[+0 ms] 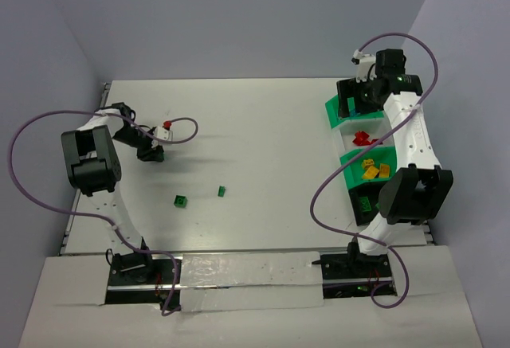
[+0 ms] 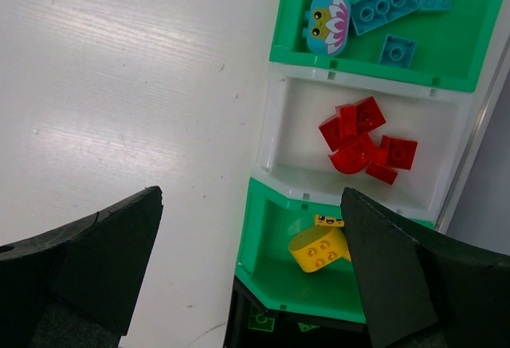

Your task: Sort the legos into containers by color

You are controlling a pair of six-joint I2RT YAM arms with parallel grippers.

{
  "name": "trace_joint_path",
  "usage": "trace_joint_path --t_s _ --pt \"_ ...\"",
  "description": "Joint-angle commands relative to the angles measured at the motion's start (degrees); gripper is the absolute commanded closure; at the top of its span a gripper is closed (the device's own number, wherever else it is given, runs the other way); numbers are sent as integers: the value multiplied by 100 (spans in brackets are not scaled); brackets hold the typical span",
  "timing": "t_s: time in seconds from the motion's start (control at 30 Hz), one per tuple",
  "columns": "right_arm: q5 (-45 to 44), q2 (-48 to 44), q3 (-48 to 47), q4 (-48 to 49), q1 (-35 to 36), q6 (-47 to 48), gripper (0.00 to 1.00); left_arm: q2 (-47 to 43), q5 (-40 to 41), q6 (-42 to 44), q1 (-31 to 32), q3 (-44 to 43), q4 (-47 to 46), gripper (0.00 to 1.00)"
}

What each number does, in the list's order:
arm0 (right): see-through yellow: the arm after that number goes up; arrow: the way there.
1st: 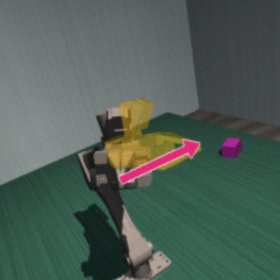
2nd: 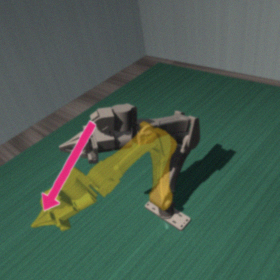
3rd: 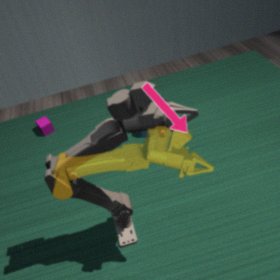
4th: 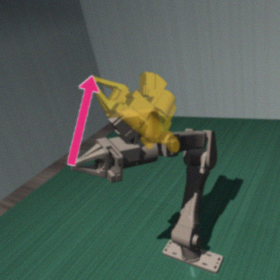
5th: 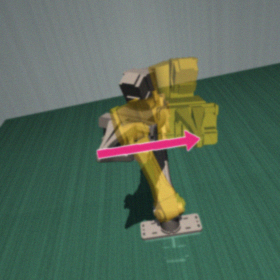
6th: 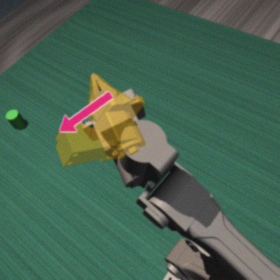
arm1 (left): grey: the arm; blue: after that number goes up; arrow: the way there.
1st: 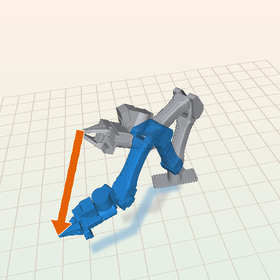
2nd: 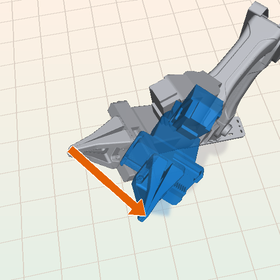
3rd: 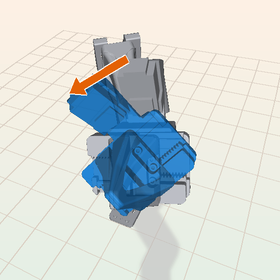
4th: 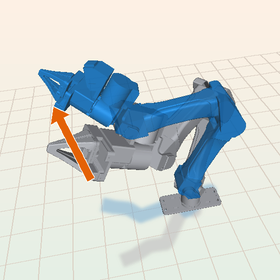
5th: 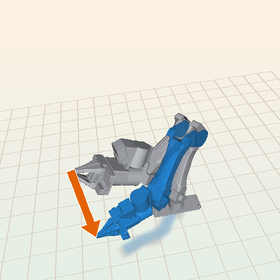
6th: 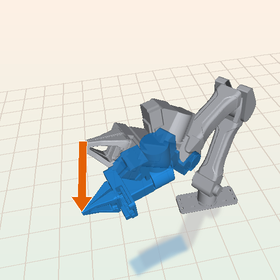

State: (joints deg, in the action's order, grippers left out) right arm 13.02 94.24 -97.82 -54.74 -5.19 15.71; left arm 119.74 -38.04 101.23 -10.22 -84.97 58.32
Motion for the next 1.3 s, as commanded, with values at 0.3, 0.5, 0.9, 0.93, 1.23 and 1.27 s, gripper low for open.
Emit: trace_joint_path --t_s 0.3,0.5,0.9,0.93,1.23,1.27 --pt "69 -292 167 4 124 46 0 11 183 -213 -178 9 28 54" --pt "154 -314 164 3 153 20 0 36 178 -222 -193 49 -12 66" --pt "1698 37 -106 36 813 -813 0 -935 -526 -1603 514 181 -1118 97" --pt "1929 110 -224 110 869 -942 0 -1091 -584 -1936 660 237 -1481 99" --pt "2901 890 -1153 577 1600 -1558 0 -2065 -693 -5094 2314 452 -4149 100" --pt "2942 960 -1223 616 1666 -1562 0 -2068 -630 -5511 2519 432 -4528 100"
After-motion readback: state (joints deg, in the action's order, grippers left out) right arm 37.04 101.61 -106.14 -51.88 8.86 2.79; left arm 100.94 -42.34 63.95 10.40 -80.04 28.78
